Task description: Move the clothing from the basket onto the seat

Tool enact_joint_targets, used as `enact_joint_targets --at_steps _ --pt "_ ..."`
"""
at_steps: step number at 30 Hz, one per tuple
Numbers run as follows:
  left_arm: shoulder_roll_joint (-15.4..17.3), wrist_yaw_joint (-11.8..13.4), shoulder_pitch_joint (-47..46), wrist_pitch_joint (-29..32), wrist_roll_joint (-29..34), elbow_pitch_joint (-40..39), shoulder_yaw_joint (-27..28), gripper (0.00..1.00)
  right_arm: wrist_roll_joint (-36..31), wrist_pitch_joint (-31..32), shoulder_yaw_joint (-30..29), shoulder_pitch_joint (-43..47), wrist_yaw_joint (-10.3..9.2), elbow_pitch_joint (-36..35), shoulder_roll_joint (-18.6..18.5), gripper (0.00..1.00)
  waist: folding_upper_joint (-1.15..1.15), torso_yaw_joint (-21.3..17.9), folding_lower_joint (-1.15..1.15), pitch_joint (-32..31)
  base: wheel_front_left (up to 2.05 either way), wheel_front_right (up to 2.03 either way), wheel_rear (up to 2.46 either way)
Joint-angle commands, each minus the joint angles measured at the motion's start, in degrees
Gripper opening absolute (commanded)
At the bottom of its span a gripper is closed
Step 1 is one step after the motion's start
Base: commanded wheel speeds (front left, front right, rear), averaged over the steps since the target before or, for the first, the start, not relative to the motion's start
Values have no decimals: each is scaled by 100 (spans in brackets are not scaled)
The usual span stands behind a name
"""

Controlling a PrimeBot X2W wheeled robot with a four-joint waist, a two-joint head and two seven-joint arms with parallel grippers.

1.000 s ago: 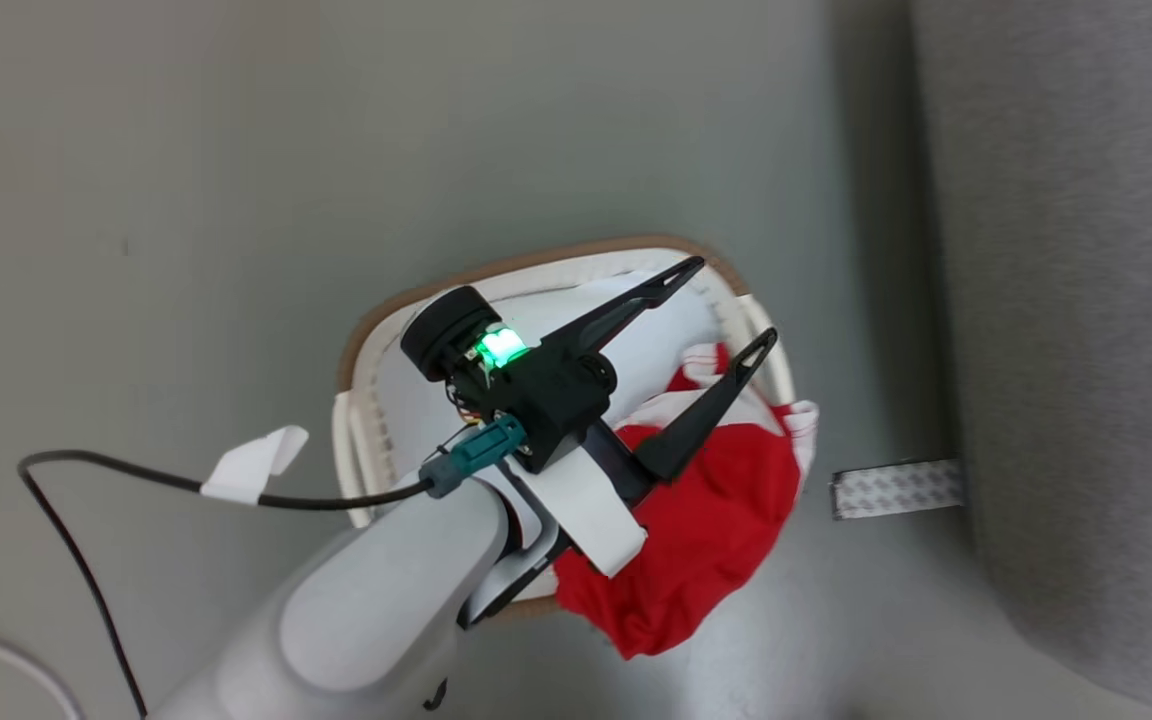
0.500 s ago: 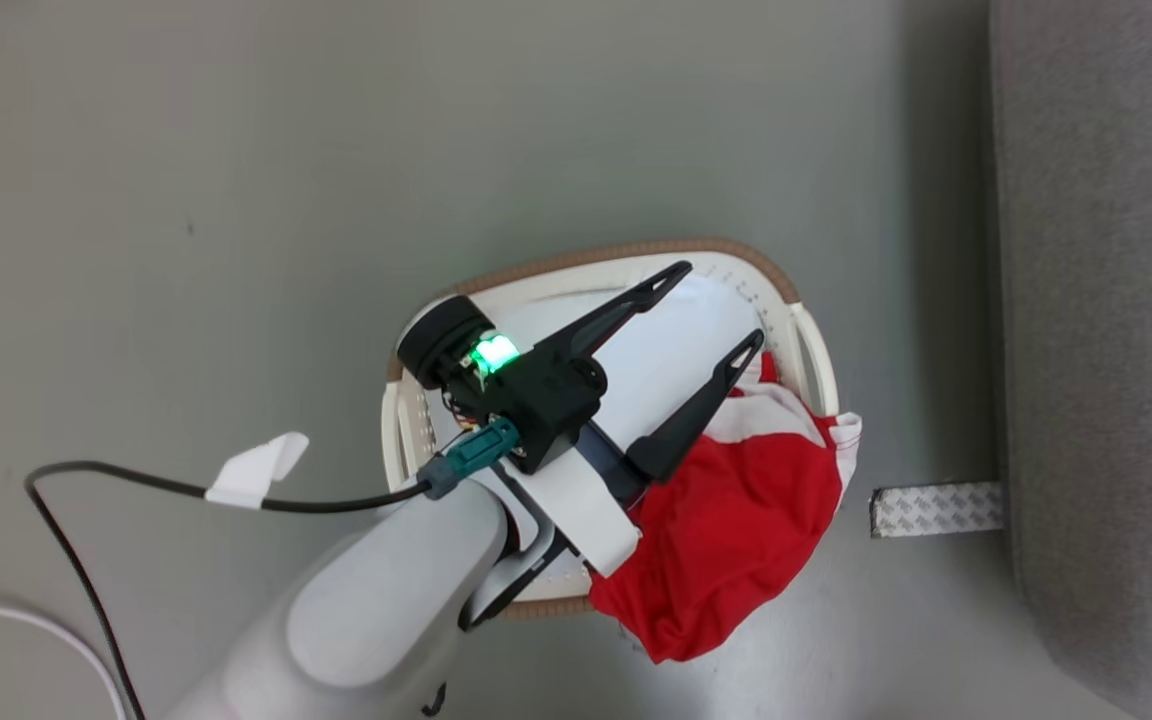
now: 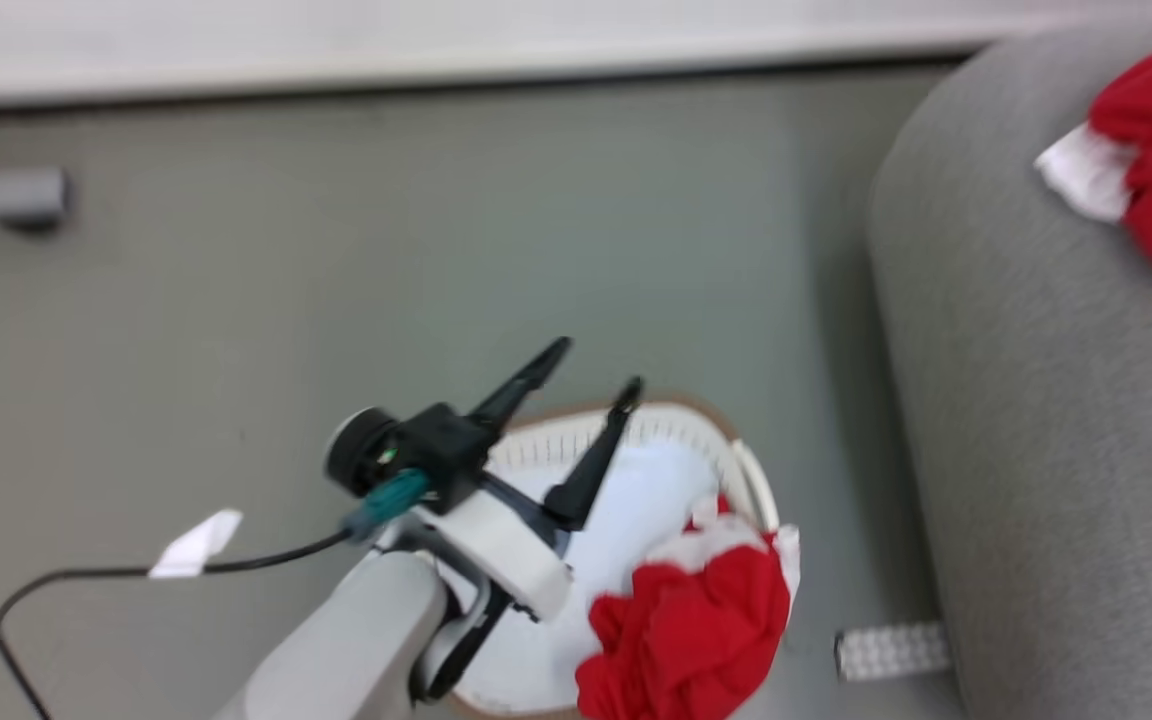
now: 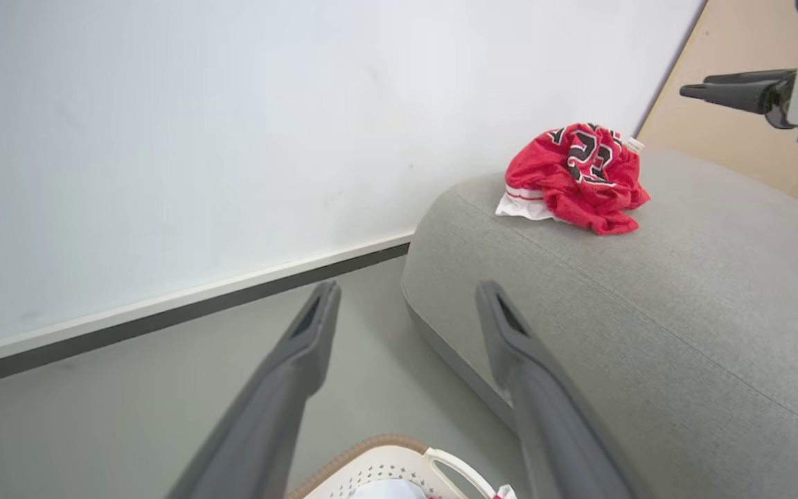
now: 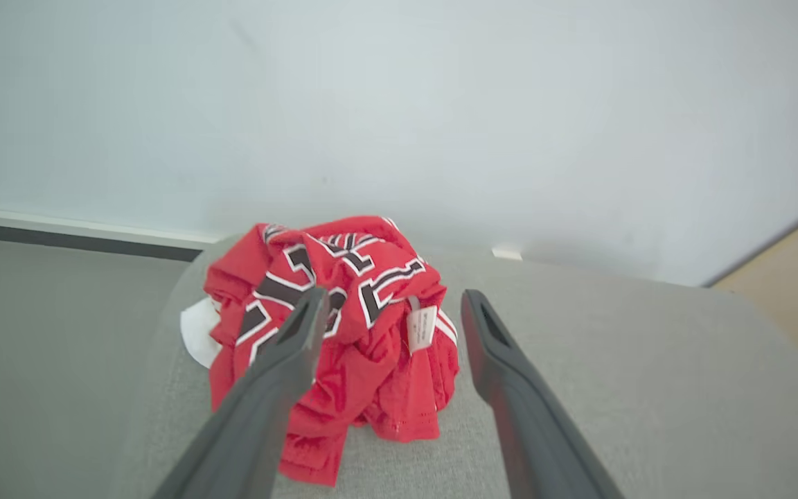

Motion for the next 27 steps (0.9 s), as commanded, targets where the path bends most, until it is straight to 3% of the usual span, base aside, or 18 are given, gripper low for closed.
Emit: enact_joint_targets --at_steps 1,9,15,20,27 --pt "45 52 171 -8 -55 -68 114 100 128 -87 109 209 -14 -172 -63 100 0 -52 1 -741 0 0 0" --pt "193 178 970 -8 -270 -318 920 100 1239 -421 672 1098 -14 -1599 -70 100 0 164 1 -1835 0 0 0" --pt "326 350 1587 -7 -195 -458 1390 100 1610 -1007 548 1981 -14 -2444 54 100 0 353 1 -2264 0 0 0" --pt "352 531 2075 -9 -102 -571 1815 100 1294 -1347 220 2858 -14 -2905 413 100 0 463 1 -2363 0 0 0" --pt "133 636 2725 -8 126 -732 2478 100 487 -1480 -564 4149 -14 -3469 1366 100 0 531 1 -2476 0 0 0"
